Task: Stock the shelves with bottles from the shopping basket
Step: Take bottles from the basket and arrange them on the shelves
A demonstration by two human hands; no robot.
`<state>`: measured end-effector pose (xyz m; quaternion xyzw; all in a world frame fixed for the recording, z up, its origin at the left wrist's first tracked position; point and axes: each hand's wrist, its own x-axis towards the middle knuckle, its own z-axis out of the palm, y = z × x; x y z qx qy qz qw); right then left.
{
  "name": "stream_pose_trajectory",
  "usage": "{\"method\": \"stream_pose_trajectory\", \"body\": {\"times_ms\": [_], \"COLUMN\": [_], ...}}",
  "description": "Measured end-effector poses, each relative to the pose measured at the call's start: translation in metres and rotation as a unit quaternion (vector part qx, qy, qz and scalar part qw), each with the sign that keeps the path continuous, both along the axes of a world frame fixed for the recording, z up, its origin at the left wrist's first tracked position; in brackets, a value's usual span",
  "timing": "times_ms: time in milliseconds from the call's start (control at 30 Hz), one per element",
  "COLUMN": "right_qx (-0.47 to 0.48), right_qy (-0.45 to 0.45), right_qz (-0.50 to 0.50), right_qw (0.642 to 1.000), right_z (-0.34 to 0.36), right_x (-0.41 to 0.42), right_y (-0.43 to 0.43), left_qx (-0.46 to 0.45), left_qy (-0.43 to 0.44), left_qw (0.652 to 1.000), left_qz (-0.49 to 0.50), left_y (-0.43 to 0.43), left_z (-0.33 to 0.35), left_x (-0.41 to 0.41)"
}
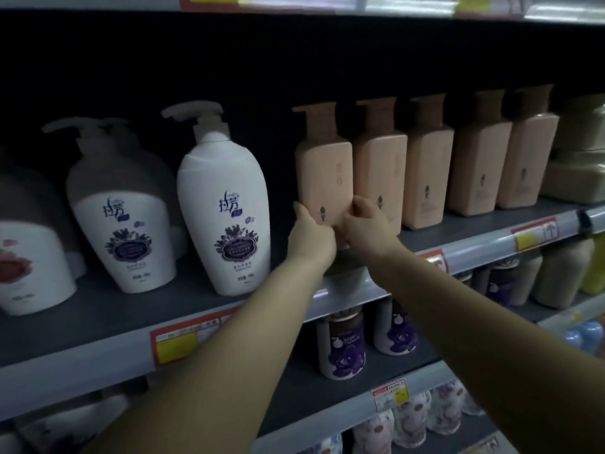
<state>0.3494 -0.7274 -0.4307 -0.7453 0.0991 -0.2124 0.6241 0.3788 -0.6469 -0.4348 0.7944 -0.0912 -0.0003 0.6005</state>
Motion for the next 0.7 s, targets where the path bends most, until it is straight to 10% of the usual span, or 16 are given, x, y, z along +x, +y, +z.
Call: {"method": "stream_pose_trajectory", "body": {"times_ms": [200,433,700], "right_qx": [0.033,0.01,0.041], "right_qy": [-0.033,-0.105,0.135], "right_qz": [0.041,-0.209,-0.105], "right_qw": [0.998,0.972,0.984], "right_z": [0.0,-0.064,-0.151], "right_x": [-0.016,-0.092,-0.059], "right_y": [-0.001,-0.006,-0.026], "left_qx": [-0.017,-0.053,0.087], "left_qy": [-0.003,-0.255,0.008], "left_qw": [1.0,0.966,0.994], "left_qz": [0.01,-0.01,0.063], "left_y": [0.002,0.023,0.022], "left_z": [0.001,-0.052,-0.172], "left_x": [0.001,-0.104,-0.051]}}
